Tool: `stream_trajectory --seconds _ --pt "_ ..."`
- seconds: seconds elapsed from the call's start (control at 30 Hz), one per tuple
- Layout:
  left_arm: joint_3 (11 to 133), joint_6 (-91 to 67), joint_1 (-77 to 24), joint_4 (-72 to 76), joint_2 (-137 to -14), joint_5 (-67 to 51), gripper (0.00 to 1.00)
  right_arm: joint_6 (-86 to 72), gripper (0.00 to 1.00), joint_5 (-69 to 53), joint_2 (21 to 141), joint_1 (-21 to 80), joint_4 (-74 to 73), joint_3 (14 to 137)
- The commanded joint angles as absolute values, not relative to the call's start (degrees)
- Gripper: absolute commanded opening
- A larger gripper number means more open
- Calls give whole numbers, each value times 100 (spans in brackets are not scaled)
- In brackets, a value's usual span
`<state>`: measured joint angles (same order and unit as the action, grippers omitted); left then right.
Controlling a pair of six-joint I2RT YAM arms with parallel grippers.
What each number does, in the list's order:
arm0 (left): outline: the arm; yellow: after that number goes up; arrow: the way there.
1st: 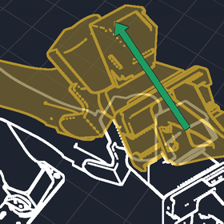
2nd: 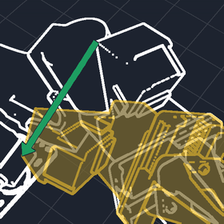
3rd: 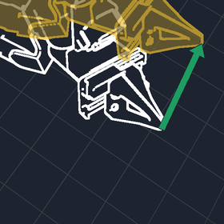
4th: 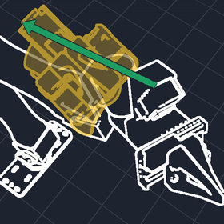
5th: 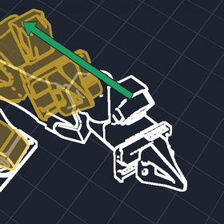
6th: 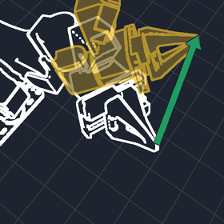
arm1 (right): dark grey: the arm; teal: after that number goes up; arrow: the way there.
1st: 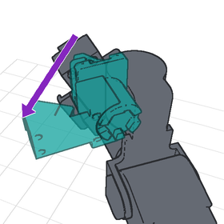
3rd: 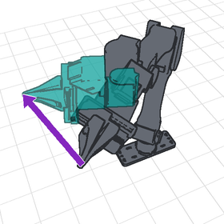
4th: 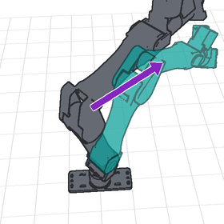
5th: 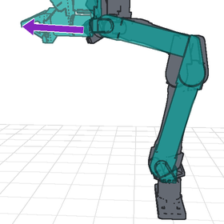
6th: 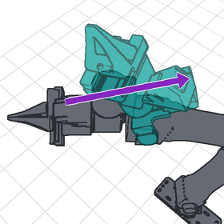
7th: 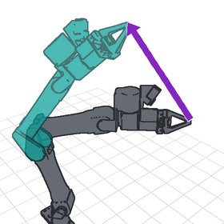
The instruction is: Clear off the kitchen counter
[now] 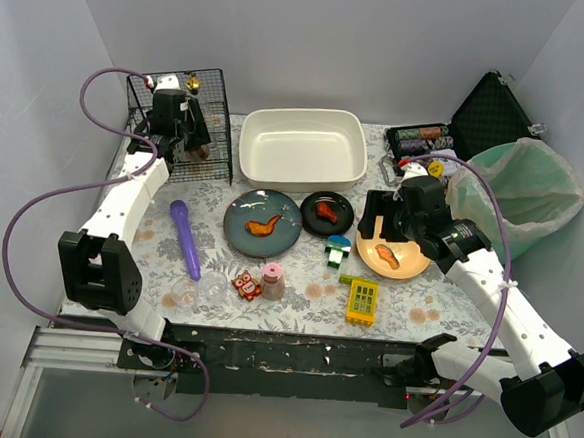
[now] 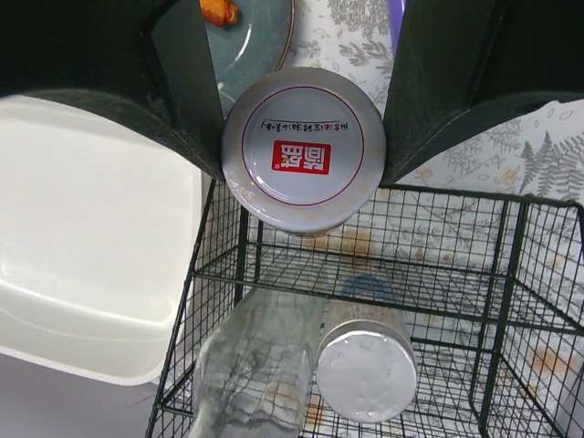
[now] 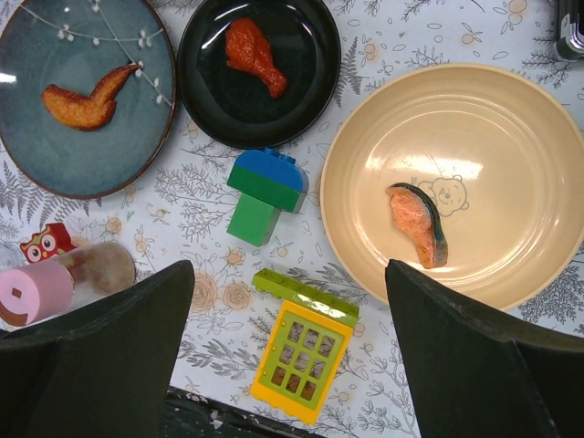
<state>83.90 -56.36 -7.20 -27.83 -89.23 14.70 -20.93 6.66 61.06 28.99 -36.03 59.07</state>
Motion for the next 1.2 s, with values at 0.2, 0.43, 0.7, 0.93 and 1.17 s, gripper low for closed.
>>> stream_trajectory --seconds 0.2,0.43,0.7,0.93,1.17 --pt "8675 -5546 -589 -1547 -9228 1169 0 -2013 94 791 5941 2918 -3621 6047" --pt "8464 -5476 -589 -1328 -9395 1204 0 -1969 94 844 5994 2909 -3639 6038" --pt "8174 -5335 -589 -1099 -9536 1344 0 -1942 94 817 6082 2918 -3577 5985" --pt "8112 -5230 -589 -1055 -9747 1371 0 -1942 94 774 6152 2909 -3524 5950" --pt "8209 -5133 -589 -1134 -10080 1239 0 -1916 94 791 6161 2918 -3524 5941"
